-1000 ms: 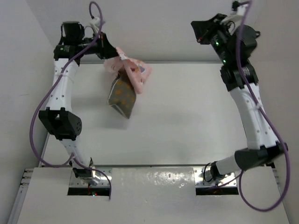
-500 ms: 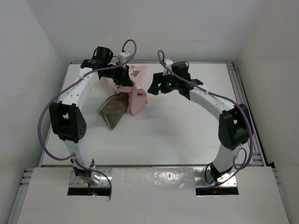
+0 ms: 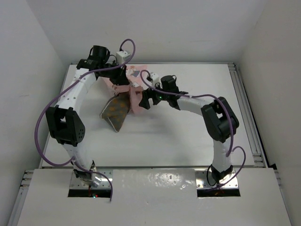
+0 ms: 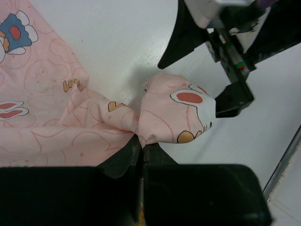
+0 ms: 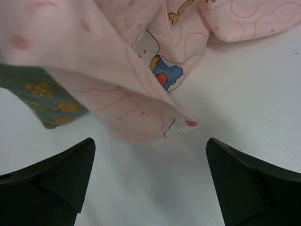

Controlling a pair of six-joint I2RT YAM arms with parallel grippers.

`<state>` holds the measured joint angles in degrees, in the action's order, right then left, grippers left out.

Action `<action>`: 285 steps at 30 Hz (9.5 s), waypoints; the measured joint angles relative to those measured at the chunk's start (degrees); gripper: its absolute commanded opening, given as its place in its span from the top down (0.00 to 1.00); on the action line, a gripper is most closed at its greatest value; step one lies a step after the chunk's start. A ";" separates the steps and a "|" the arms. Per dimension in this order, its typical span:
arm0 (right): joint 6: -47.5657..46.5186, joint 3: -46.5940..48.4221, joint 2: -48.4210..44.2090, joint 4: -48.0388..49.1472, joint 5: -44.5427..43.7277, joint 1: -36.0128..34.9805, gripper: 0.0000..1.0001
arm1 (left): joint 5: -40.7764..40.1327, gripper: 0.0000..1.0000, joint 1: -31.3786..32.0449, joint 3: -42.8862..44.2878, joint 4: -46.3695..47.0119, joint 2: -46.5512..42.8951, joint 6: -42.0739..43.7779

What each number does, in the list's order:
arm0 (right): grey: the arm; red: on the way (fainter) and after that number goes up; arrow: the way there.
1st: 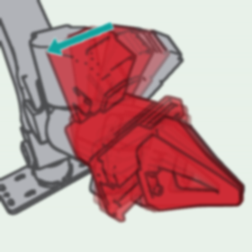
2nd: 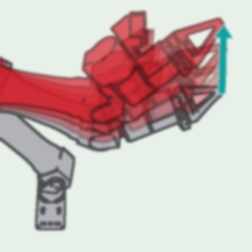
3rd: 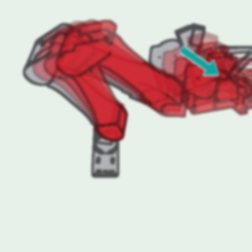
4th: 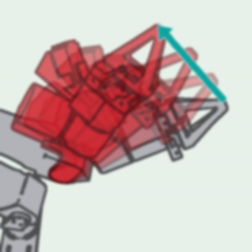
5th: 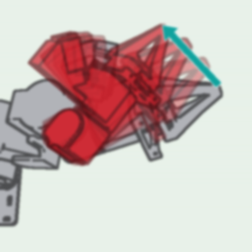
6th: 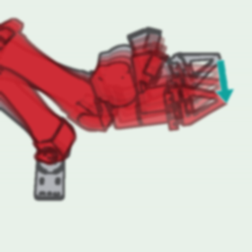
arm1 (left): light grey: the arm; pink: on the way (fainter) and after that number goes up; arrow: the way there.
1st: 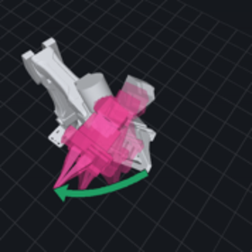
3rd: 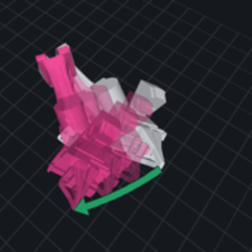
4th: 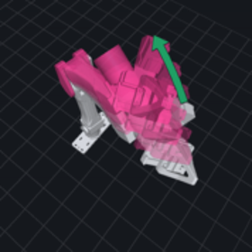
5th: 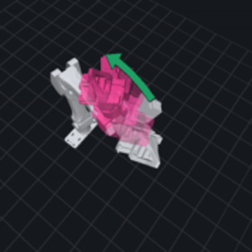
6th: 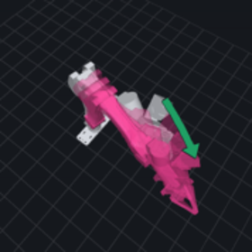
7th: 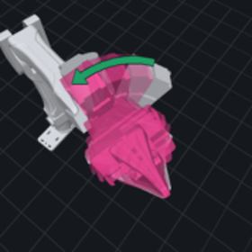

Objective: Put the pillow into the pillowcase

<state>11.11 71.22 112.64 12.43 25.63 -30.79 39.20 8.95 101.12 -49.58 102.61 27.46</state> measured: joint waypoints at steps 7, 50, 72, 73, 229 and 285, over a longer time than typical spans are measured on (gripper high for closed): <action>1.57 5.18 10.45 5.57 1.68 -0.83 0.04 | -0.28 1.00 -0.07 0.00 -0.07 0.00 0.61; 24.63 14.25 -35.28 26.27 -0.59 12.96 0.98 | 17.86 1.00 -11.58 28.52 -5.64 -5.79 -12.20; 11.19 2.56 -14.14 9.60 10.10 0.66 0.02 | 15.37 1.00 -8.46 18.99 -3.37 -2.01 -13.18; 14.69 0.83 -14.14 13.46 9.46 1.99 0.02 | 15.34 1.00 -8.24 18.99 -3.39 -2.01 -13.18; 54.95 -12.66 -6.01 48.06 10.80 16.70 1.00 | 16.46 1.00 -5.92 19.41 -16.13 -3.17 3.58; 14.38 7.52 -41.72 7.96 -1.84 1.99 0.62 | 8.13 1.00 -7.96 36.26 -15.78 -4.31 -3.82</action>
<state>25.50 78.74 70.91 20.38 23.79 -28.80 47.33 0.99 137.38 -65.36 98.30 23.64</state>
